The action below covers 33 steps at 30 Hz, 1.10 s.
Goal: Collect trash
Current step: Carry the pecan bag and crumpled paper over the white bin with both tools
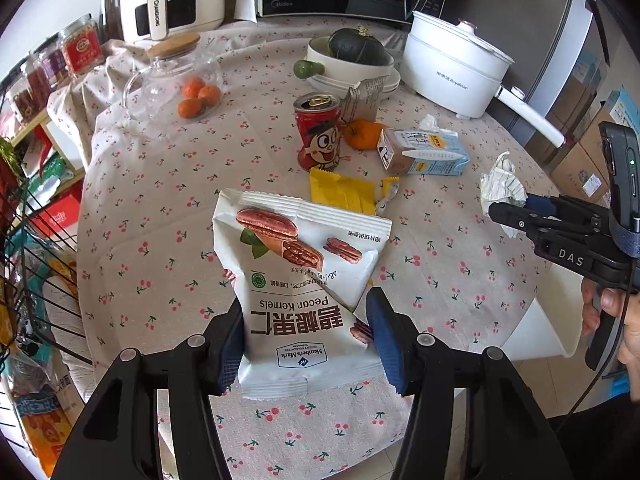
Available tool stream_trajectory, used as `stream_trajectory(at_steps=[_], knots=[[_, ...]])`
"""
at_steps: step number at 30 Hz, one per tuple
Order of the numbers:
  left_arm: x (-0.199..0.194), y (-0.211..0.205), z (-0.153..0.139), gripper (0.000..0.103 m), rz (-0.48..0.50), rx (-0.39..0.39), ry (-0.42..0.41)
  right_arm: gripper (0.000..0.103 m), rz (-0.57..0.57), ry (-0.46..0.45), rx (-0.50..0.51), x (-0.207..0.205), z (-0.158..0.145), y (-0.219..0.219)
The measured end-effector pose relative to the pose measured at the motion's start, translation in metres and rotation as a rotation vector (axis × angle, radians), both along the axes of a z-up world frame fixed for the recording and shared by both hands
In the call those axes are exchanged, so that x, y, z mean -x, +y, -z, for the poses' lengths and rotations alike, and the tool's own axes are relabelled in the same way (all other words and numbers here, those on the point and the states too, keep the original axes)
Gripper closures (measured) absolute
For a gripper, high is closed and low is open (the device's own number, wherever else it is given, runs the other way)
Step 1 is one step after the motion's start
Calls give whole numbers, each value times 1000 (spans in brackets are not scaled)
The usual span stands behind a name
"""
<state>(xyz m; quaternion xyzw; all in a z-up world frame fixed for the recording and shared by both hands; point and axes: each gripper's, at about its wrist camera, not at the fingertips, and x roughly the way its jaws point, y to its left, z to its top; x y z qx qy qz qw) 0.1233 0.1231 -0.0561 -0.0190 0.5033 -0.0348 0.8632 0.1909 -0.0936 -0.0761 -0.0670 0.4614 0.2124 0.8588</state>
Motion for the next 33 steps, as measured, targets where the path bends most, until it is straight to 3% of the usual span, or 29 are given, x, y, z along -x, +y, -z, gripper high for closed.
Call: stream_trajectory(at_steps=[14, 33], knots=[[0, -70, -4, 43, 118, -5, -17, 57, 95, -30, 37, 43, -22, -85], [12, -234, 14, 43, 384, 6, -39, 57, 268, 16, 43, 95, -9, -217]])
